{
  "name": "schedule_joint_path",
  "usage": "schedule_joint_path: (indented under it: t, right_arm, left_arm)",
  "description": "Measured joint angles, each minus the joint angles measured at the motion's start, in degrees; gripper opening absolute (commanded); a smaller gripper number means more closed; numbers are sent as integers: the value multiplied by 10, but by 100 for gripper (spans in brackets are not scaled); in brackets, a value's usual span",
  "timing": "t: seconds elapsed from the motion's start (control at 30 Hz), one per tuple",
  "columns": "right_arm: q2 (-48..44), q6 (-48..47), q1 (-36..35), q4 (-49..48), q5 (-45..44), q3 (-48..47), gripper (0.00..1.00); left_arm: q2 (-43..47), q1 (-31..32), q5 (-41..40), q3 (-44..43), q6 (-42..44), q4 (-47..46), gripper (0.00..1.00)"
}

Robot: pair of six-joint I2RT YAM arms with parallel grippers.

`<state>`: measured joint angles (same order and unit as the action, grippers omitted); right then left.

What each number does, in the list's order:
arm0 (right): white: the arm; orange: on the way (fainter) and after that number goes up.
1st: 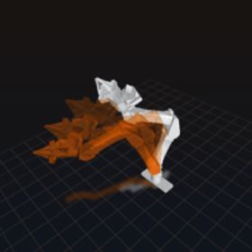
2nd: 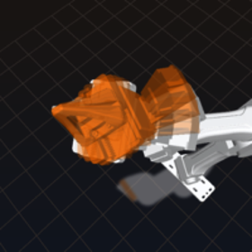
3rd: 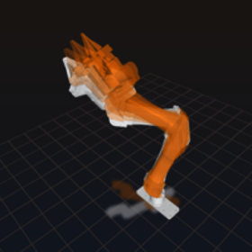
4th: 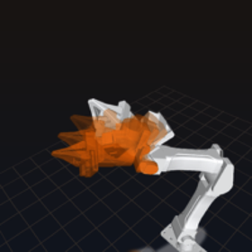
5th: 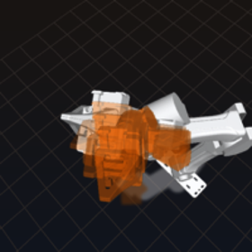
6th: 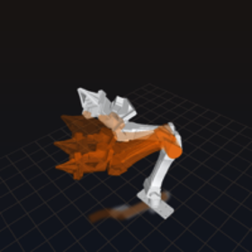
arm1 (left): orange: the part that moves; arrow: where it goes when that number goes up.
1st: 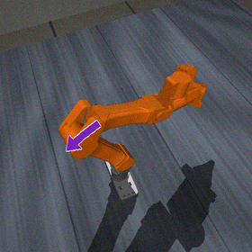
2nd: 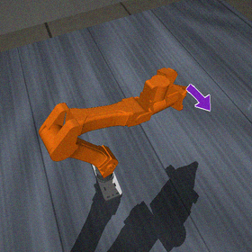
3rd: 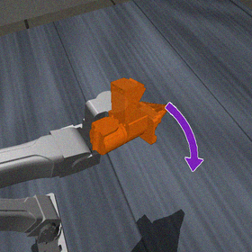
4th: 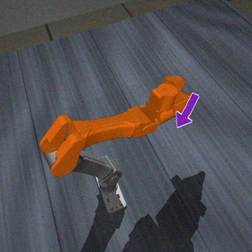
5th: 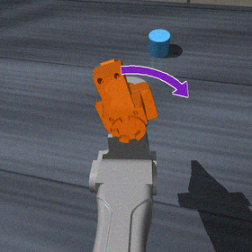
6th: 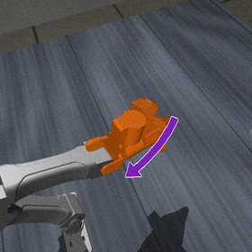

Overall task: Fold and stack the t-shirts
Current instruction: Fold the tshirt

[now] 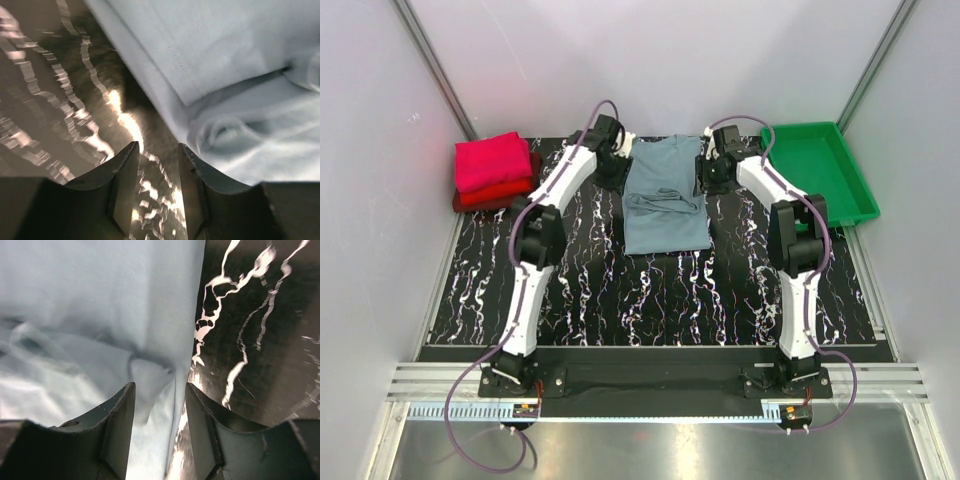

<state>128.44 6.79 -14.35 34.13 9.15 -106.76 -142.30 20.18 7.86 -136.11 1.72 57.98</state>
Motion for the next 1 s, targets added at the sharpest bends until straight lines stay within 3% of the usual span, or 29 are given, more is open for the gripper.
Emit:
schedule_joint_path:
  t: [0.23, 0.37, 0.63, 1.0]
  right_arm:
    - [-109, 0, 2, -6, 52, 33, 49]
    - [-121, 13, 2, -21, 114, 37, 46]
    - [-47, 18, 0, -9, 176, 35, 40]
    - [9, 29, 0, 19, 214, 27, 37]
  left_arm:
    - [171, 6, 42, 120, -9, -10, 40]
    - [243, 33, 98, 211, -21, -30, 39]
    - [179, 70, 179, 251, -23, -33, 38]
    - [66, 63, 190, 222, -28, -35, 37]
